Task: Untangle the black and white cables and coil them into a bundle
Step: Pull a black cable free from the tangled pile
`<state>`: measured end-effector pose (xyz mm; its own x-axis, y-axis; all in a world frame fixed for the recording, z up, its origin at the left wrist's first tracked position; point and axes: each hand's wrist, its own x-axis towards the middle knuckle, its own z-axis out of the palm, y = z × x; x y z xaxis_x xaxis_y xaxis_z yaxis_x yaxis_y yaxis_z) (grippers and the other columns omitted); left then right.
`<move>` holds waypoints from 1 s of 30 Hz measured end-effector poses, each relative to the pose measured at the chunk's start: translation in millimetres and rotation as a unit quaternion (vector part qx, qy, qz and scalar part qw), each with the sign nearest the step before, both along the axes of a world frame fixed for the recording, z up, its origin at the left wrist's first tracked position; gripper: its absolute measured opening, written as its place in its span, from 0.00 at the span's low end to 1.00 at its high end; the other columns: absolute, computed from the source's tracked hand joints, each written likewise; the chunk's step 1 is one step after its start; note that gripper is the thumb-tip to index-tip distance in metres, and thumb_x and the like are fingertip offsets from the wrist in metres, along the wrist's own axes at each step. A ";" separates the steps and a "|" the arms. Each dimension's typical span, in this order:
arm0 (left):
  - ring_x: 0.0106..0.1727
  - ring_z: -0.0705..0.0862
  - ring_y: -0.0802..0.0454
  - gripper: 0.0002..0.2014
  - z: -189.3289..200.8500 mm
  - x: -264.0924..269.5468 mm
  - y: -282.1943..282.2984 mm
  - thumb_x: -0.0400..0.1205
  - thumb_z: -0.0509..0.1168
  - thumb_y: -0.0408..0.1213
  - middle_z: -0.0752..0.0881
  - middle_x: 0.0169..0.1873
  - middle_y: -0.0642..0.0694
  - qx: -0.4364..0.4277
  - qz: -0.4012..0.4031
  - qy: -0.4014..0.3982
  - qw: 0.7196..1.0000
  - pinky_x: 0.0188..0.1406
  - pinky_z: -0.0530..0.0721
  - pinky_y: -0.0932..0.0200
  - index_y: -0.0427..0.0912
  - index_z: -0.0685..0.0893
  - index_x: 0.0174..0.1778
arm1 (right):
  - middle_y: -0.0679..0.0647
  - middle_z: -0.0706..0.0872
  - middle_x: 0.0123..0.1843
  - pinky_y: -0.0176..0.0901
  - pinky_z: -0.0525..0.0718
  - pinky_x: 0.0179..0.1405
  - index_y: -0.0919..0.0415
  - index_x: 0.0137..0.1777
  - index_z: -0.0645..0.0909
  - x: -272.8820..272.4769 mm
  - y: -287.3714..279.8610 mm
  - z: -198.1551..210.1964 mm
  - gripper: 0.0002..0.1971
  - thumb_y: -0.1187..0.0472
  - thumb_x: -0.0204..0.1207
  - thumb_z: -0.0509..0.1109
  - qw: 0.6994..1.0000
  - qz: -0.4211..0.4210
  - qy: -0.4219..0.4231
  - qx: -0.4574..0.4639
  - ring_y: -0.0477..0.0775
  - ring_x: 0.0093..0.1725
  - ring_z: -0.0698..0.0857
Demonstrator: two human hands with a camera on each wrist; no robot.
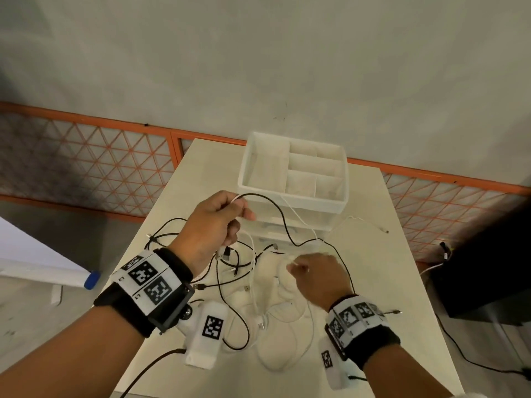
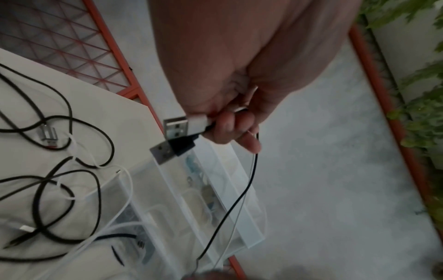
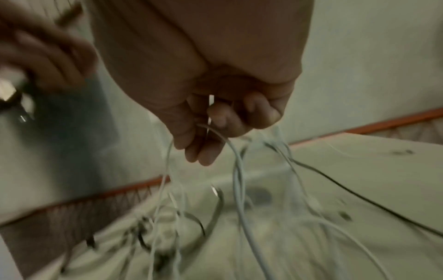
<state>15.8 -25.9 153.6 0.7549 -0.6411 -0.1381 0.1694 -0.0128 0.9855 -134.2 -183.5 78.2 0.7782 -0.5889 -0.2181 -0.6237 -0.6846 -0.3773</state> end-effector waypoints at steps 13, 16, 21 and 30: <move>0.25 0.65 0.56 0.12 -22.5 1.6 -4.6 0.90 0.54 0.36 0.76 0.26 0.51 0.091 -0.032 -0.076 0.992 0.22 0.62 0.62 0.44 0.79 0.42 | 0.47 0.82 0.24 0.37 0.75 0.28 0.47 0.38 0.91 -2.1 -25.7 136.4 0.07 0.57 0.76 0.79 0.850 -0.117 -0.501 0.113 0.44 0.23 0.75; 0.23 0.65 0.55 0.12 -14.9 19.3 3.8 0.89 0.56 0.35 0.76 0.25 0.51 0.084 0.030 -0.044 0.995 0.23 0.63 0.61 0.45 0.82 0.43 | 0.56 0.87 0.28 0.40 0.80 0.33 0.46 0.36 0.89 -10.7 -40.4 107.4 0.07 0.53 0.76 0.79 0.897 -0.131 -0.418 0.056 0.49 0.27 0.80; 0.21 0.64 0.56 0.12 9.7 35.8 15.8 0.90 0.55 0.35 0.71 0.23 0.51 0.005 0.044 0.000 0.999 0.16 0.65 0.65 0.42 0.82 0.44 | 0.56 0.90 0.32 0.48 0.86 0.43 0.62 0.35 0.88 -25.5 -52.4 34.5 0.16 0.52 0.79 0.73 0.978 -0.158 -0.115 0.069 0.62 0.41 0.91; 0.22 0.72 0.60 0.11 9.8 -30.4 -16.8 0.78 0.73 0.49 0.76 0.19 0.60 0.073 -0.134 -0.128 0.980 0.29 0.71 0.64 0.47 0.90 0.49 | 0.63 0.93 0.39 0.45 0.85 0.29 0.61 0.49 0.83 10.8 7.9 119.0 0.11 0.66 0.88 0.60 0.880 -0.014 -0.346 0.326 0.58 0.30 0.86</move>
<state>-14.5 -42.7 163.4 0.5845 -0.8082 -0.0722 -0.1110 -0.1678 0.9795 -123.4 -175.5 197.2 0.8449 -0.5349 0.0034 -0.1034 -0.1695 -0.9801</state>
